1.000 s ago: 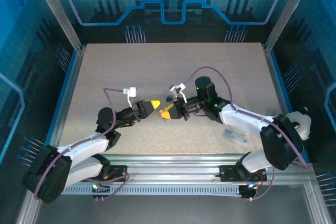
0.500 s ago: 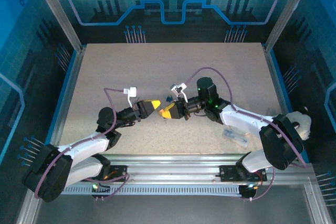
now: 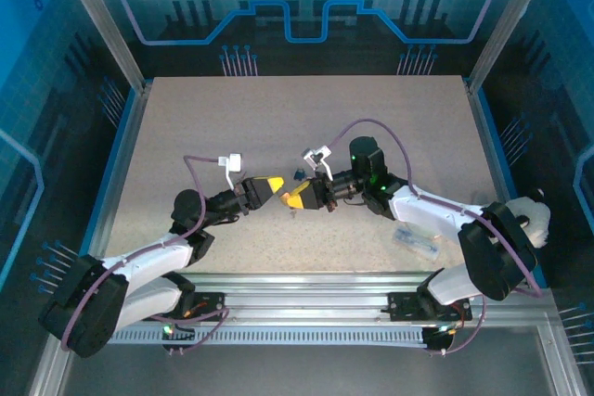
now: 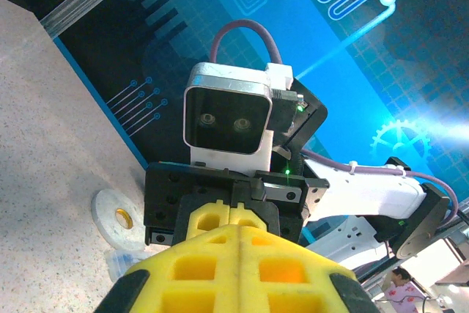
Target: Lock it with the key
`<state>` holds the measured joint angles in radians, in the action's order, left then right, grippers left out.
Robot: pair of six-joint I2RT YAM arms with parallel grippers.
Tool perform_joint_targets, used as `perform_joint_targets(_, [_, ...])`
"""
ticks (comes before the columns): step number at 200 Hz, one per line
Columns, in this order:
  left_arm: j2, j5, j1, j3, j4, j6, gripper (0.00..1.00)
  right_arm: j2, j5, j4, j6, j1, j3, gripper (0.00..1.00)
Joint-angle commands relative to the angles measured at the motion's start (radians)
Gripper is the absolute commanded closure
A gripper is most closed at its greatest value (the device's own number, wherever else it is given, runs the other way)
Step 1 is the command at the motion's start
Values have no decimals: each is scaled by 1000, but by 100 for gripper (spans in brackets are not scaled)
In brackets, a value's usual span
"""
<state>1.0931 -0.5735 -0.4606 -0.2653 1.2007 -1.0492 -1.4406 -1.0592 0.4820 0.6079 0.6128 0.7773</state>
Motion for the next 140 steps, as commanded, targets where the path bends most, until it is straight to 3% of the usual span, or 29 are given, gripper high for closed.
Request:
perform_joint_targets(1, [-19,-37,0,8,38,-9,100,10,18,32,14,-34,-12,100])
perform_joint_targets(140, [-19,-43,0,14,37,-9,100,6,25,84,52,-48,-25,100])
